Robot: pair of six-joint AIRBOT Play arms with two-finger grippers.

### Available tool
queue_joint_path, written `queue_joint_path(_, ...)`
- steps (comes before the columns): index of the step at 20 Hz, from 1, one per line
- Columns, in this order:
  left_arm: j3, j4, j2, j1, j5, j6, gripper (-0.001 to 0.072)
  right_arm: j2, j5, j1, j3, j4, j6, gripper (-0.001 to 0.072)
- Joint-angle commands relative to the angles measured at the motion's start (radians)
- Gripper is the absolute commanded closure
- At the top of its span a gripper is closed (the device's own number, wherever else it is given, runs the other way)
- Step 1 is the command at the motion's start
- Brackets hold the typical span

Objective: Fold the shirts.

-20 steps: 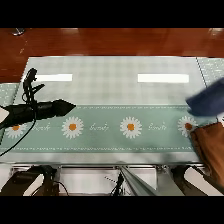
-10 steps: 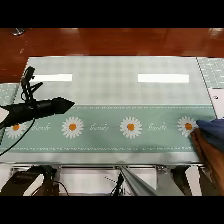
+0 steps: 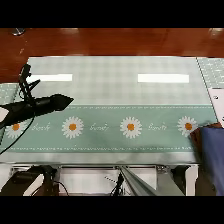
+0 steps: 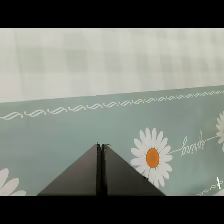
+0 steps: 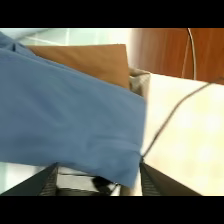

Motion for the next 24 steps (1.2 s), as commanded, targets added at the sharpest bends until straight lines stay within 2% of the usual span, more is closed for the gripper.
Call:
queue_joint_path(1, 0.050, -0.015, -0.035, 0.011, -0.039, 0.021, 0.0691, -0.087, -0.118, -0.002, 0.087, 0.399, -0.092, 0.0313)
queue_joint_path(2, 0.110, -0.016, -0.072, 0.023, -0.076, 0.031, 0.0691, -0.158, -0.146, -0.001, 0.169, 0.644, -0.100, 0.0630)
queue_joint_path(3, 0.186, -0.016, -0.112, 0.034, -0.108, 0.031, 0.0691, -0.229, -0.181, 0.010, 0.241, 0.912, -0.132, 0.0690)
queue_joint_path(4, 0.285, -0.019, -0.157, 0.040, -0.138, 0.031, 0.0691, -0.290, -0.216, 0.050, 0.297, 1.113, -0.136, 0.0691)
queue_joint_path(5, 0.388, -0.020, -0.202, 0.038, -0.159, 0.030, 0.0691, -0.341, -0.254, 0.121, 0.338, 1.230, -0.153, 0.0691)
queue_joint_path(6, 0.504, -0.019, -0.250, 0.025, -0.176, 0.030, 0.0692, -0.379, -0.292, 0.230, 0.367, 1.254, -0.169, 0.0690)
queue_joint_path(8, 0.692, 0.026, -0.334, -0.030, -0.178, 0.022, 0.0694, -0.415, -0.363, 0.505, 0.372, 1.122, -0.261, 0.0690)
queue_joint_path(9, 0.745, 0.126, -0.362, -0.079, -0.177, -0.031, 0.0694, -0.428, -0.398, 0.670, 0.372, 0.983, -0.258, 0.0690)
queue_joint_path(10, 0.761, 0.267, -0.379, -0.136, -0.177, -0.119, 0.0694, -0.437, -0.435, 0.821, 0.372, 0.869, -0.245, 0.0690)
queue_joint_path(11, 0.749, 0.389, -0.388, -0.192, -0.183, -0.182, 0.0693, -0.447, -0.479, 0.973, 0.372, 0.701, -0.270, 0.0690)
queue_joint_path(12, 0.715, 0.493, -0.393, -0.245, -0.185, -0.229, 0.0692, -0.460, -0.508, 1.099, 0.364, 0.510, -0.250, 0.0690)
queue_joint_path(13, 0.673, 0.554, -0.396, -0.281, -0.184, -0.267, 0.0692, -0.478, -0.524, 1.202, 0.336, 0.328, -0.188, 0.0690)
queue_joint_path(14, 0.617, 0.586, -0.399, -0.305, -0.174, -0.298, 0.0692, -0.496, -0.533, 1.262, 0.292, 0.220, -0.134, 0.0691)
queue_joint_path(16, 0.493, 0.589, -0.406, -0.312, -0.118, -0.340, 0.0691, -0.537, -0.559, 1.295, 0.152, 0.204, -0.097, 0.0692)
queue_joint_path(19, 0.364, 0.605, -0.412, -0.277, -0.011, -0.342, 0.0692, -0.631, -0.618, 1.274, 0.006, 0.237, -0.086, 0.0691)
queue_joint_path(21, 0.361, 0.604, -0.418, -0.249, -0.038, -0.341, 0.0692, -0.675, -0.618, 1.262, 0.006, 0.245, -0.048, 0.0691)
queue_joint_path(24, 0.361, 0.603, -0.417, -0.239, -0.072, -0.341, 0.0691, -0.675, -0.588, 1.263, 0.006, 0.240, -0.050, 0.0691)
